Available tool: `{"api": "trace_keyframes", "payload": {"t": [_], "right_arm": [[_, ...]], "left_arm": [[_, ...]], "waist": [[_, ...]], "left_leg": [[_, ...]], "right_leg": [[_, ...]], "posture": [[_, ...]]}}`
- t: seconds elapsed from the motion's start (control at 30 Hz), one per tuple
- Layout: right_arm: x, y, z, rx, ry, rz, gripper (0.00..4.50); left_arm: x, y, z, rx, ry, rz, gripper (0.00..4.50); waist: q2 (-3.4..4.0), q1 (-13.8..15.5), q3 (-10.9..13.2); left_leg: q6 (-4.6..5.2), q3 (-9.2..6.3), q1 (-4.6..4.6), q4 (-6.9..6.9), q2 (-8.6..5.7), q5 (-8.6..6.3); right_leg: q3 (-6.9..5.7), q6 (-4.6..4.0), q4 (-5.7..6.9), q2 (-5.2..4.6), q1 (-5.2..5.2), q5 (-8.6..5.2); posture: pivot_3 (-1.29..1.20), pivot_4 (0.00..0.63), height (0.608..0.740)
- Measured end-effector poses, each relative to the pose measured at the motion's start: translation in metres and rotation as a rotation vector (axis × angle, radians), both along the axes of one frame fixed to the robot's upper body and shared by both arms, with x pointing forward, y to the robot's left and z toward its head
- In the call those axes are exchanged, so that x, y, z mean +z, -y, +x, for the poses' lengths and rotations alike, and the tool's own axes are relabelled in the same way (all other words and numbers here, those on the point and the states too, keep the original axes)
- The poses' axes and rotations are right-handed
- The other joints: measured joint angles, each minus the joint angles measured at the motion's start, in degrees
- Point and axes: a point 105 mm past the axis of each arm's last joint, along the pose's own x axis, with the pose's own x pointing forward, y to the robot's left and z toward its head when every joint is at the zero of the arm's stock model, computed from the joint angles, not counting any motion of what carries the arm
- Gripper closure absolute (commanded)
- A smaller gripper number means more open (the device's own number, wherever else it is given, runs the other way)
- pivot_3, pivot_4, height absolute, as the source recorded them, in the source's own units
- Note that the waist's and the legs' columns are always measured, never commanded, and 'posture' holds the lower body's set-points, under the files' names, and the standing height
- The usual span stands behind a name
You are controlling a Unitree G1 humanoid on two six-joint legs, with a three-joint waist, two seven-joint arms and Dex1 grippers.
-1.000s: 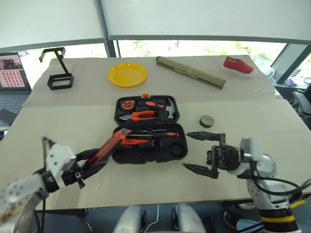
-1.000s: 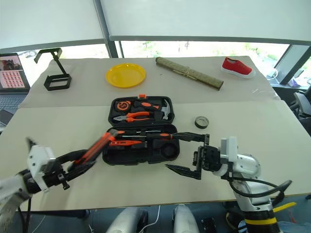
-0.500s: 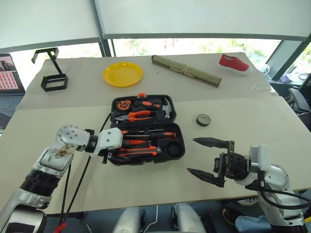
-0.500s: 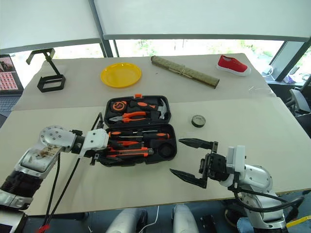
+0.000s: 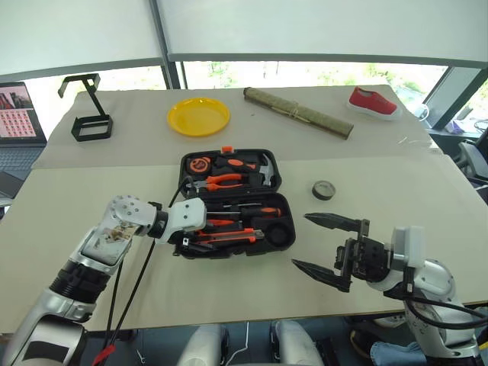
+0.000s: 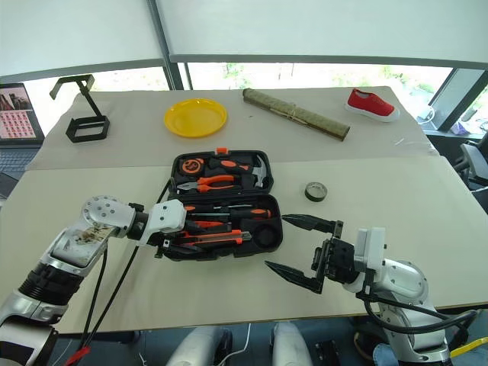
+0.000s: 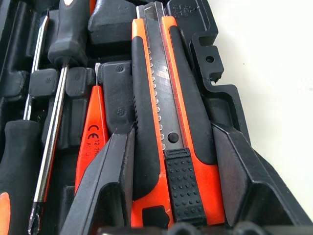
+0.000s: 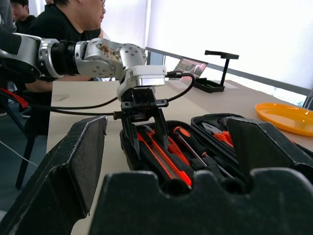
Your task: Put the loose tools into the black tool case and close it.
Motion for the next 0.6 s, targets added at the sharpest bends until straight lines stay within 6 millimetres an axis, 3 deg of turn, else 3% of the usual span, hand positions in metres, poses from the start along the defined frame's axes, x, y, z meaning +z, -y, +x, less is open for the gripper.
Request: {"api": "trace_keyframes", "payload": {"t": [0.13, 0.27, 0.43, 0.6], "right_arm": [[-0.001, 0.001, 0.004, 0.003, 0.0, 0.003, 0.0], [-0.001, 0.0, 0.006, 0.011, 0.011, -0.002, 0.0], [-0.006, 0.004, 0.008, 0.008, -0.005, -0.002, 0.0], [-0.008, 0.003, 0.01, 0.0, -0.003, 0.004, 0.0]], "left_arm": [[0.006, 0.01, -0.004, 0.009, -0.064, -0.142, 0.04], [0.022, 0.008, -0.001, 0.025, -0.049, -0.236, 0.04], [0.044, -0.004, 0.004, 0.043, 0.041, -0.339, 1.5], [0.026, -0.001, -0.007, 0.011, 0.018, -0.378, 3.3]], "waist": [[-0.02, 0.0, 0.0], [-0.04, -0.1, 0.0], [-0.03, 0.0, 0.0], [-0.03, 0.0, 0.0]], "left_leg": [[0.01, 0.01, -0.05, 0.01, 0.01, 0.0], [0.0, -0.01, -0.04, 0.01, 0.03, 0.0], [0.0, 0.0, -0.02, 0.01, 0.01, 0.0], [-0.01, 0.0, -0.01, 0.0, 0.01, -0.01]], "right_leg": [[0.01, 0.0, 0.01, 0.0, -0.05, 0.0], [0.01, -0.01, 0.03, 0.02, -0.07, 0.0], [0.03, -0.01, 0.02, -0.02, -0.07, 0.01], [0.06, -0.02, 0.02, -0.03, -0.05, 0.01]], "posture": [[0.0, 0.15, 0.74], [0.0, 0.15, 0.74], [0.0, 0.15, 0.74], [0.0, 0.15, 0.74]]}}
